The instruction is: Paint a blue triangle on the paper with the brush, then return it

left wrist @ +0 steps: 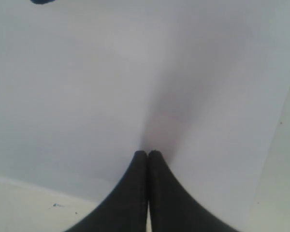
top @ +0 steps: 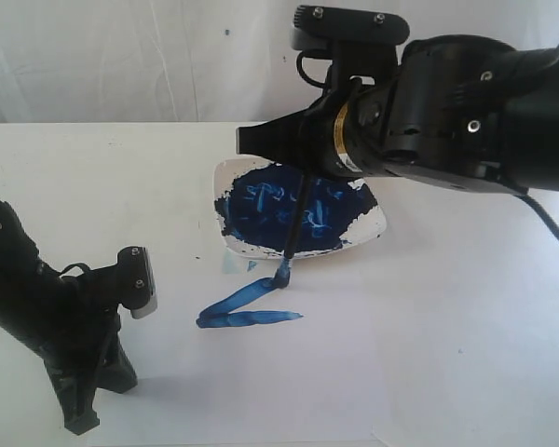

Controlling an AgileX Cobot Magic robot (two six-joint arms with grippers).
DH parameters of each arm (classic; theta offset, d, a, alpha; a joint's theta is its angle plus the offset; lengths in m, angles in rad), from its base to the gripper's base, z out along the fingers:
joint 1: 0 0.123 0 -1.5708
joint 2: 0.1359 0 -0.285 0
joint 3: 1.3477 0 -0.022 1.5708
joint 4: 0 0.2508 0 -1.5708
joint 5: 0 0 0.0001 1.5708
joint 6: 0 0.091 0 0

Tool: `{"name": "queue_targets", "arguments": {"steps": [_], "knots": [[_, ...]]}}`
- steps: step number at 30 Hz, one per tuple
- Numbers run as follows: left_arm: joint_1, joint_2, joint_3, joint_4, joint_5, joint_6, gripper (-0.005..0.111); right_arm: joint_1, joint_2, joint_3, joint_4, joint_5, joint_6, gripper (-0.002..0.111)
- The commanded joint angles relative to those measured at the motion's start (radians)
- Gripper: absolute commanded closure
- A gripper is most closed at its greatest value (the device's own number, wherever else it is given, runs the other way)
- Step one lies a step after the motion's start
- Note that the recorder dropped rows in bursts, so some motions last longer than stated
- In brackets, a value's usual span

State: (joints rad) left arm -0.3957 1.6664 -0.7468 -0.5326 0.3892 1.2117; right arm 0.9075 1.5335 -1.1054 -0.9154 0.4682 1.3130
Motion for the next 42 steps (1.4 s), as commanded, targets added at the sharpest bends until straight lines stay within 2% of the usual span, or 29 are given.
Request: {"name": "queue_targets", "arguments": {"steps": [1,23,35,42], "knots": [[-0.007,0.002,0.006,-0.013,0.027,-0.004,0.107,0.0,-0.008,0.001,0.01,0.051,-0.011,0.108],[-0.007,0.002,0.006,-0.013,0.027,-0.004,0.107,0.0,-0.052,0.001,0.077,0.1,-0.066,0.108],[-0.007,0.002,0.006,-0.013,0.029,-0.004,0.107,0.0,-0.067,0.001,0.161,0.137,-0.168,0.108],[-0.007,0.002,0.006,-0.013,0.029,-0.004,0.107,0.0,-0.087,0.001,0.157,0.104,-0.168,0.108]]}}
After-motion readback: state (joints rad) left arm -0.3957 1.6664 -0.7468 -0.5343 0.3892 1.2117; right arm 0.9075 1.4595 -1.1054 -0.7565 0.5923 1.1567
